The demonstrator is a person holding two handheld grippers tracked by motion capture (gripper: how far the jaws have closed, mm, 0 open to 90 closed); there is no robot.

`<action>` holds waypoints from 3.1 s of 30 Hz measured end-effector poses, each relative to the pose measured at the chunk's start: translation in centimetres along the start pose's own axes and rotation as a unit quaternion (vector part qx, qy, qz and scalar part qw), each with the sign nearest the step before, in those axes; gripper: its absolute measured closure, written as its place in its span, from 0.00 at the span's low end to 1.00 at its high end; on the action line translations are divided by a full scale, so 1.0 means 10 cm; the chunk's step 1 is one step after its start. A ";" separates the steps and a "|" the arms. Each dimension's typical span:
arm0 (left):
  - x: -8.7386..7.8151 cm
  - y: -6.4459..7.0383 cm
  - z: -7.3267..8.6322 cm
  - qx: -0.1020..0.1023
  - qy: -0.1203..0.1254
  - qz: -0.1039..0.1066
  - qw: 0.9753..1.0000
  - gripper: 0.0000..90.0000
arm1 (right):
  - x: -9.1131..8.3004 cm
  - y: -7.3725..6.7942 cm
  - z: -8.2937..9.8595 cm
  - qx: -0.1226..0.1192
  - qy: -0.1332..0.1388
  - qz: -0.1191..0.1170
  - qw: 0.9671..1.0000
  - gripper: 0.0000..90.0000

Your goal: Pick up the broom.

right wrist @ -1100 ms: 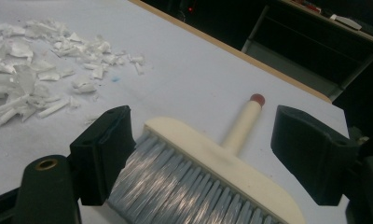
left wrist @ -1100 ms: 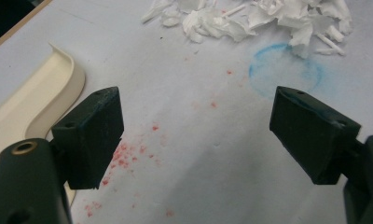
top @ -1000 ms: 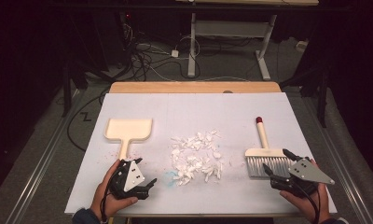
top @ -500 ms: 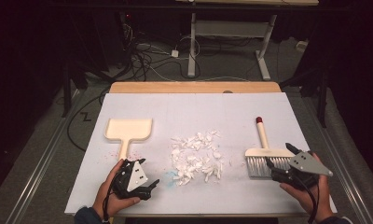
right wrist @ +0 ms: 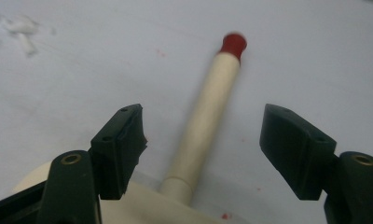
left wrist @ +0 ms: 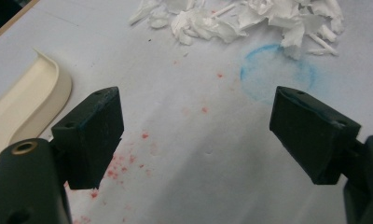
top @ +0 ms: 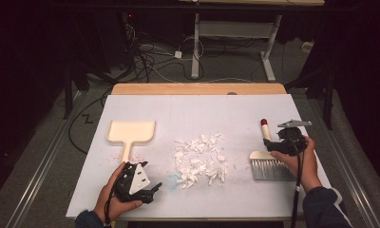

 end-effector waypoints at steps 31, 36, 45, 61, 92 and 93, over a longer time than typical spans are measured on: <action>0.02 0.02 -0.01 0.002 -0.006 0.006 1.000 0.19 | 0.26 0.08 0.06 0.044 -0.012 -0.052 0.998 0.79; 0.01 0.02 -0.01 0.000 -0.003 0.004 1.000 0.19 | 0.09 0.09 0.04 0.040 0.030 -0.055 0.997 0.79; -0.02 0.01 -0.05 -0.015 0.012 0.010 1.000 0.19 | -0.39 0.06 0.02 0.022 0.122 -0.052 0.991 0.79; -0.03 0.14 -0.83 -0.047 0.114 0.063 0.990 0.19 | -1.05 -0.21 -0.19 -0.003 0.244 -0.064 0.968 0.79; 0.64 0.71 -1.83 -0.086 0.166 0.192 0.964 0.66 | -1.27 -1.30 -0.19 -0.099 0.249 -0.144 0.953 0.79; 0.64 0.70 -1.83 -0.085 0.164 0.191 0.964 0.67 | -1.27 -1.31 -0.19 -0.103 0.249 -0.145 0.952 0.79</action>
Point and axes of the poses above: each handheld gripper's, and its own axes: x roughly forward along the jaws, z roughly out of its underside, y roughly to its right, the point moved 2 cm from there along x, roughly forward along the jaws
